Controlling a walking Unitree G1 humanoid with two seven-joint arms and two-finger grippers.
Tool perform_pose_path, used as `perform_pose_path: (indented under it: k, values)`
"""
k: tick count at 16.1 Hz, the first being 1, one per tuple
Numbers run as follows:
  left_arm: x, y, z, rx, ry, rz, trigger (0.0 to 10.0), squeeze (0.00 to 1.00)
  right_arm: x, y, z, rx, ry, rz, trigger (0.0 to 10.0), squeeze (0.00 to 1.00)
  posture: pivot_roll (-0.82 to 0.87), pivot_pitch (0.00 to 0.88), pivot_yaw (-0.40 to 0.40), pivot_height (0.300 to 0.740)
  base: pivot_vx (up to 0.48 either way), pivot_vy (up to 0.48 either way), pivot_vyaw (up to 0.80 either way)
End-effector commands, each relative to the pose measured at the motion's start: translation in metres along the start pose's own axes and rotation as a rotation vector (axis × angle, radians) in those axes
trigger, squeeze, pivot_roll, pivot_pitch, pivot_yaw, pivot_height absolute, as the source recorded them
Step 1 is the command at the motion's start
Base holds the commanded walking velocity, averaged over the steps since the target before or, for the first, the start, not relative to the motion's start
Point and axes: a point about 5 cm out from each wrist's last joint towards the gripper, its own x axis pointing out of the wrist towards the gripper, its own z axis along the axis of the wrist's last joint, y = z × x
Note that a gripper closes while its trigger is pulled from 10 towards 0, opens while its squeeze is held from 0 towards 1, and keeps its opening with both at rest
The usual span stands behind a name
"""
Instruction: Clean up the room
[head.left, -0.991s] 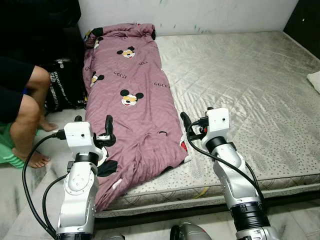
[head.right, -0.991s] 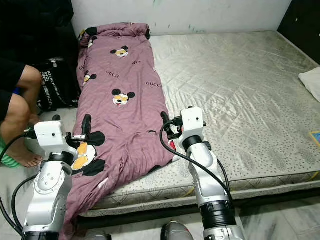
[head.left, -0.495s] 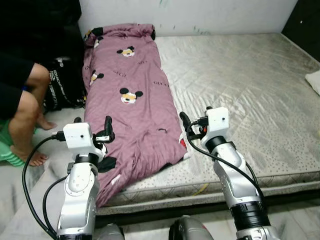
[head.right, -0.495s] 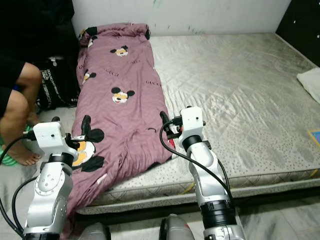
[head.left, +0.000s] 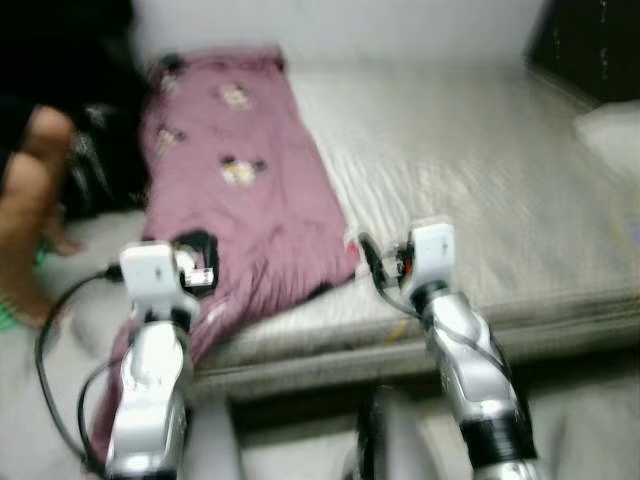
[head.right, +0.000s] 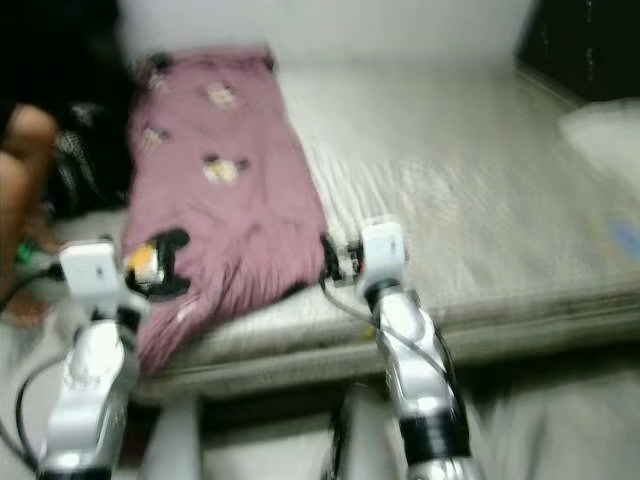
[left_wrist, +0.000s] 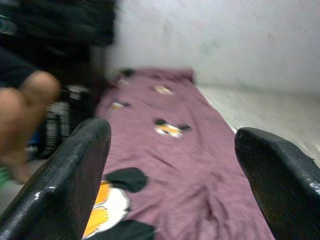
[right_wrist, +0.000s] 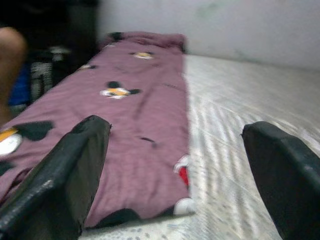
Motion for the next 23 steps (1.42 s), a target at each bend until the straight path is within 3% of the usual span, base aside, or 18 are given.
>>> perform_pose_path:
  k: [1, 15, 23]
  values:
    - [-0.0042, 0.0024, -0.0078, 0.002, 0.040, 0.017, 10.0, 0.00, 0.0031, 0.0029, 0.0030, -0.001, -0.004, 0.021, 10.0, 0.00, -0.01, 0.000, -0.033, 0.608, 0.000, 0.000, 0.00]
    - [-0.0056, -0.0006, -0.0073, -0.022, 0.034, -0.001, 10.0, 0.00, 0.0034, 0.0069, 0.0008, -0.019, 0.007, 0.072, 10.0, 0.00, 0.00, 0.000, -0.045, 0.608, 0.000, 0.000, 0.15]
    - [-0.0043, 0.0003, -0.0066, -0.026, 0.038, 0.004, 10.0, 0.00, 0.0059, 0.0077, 0.0012, -0.013, 0.011, 0.081, 10.0, 0.00, 0.00, 0.000, -0.044, 0.513, 0.000, 0.000, 0.00]
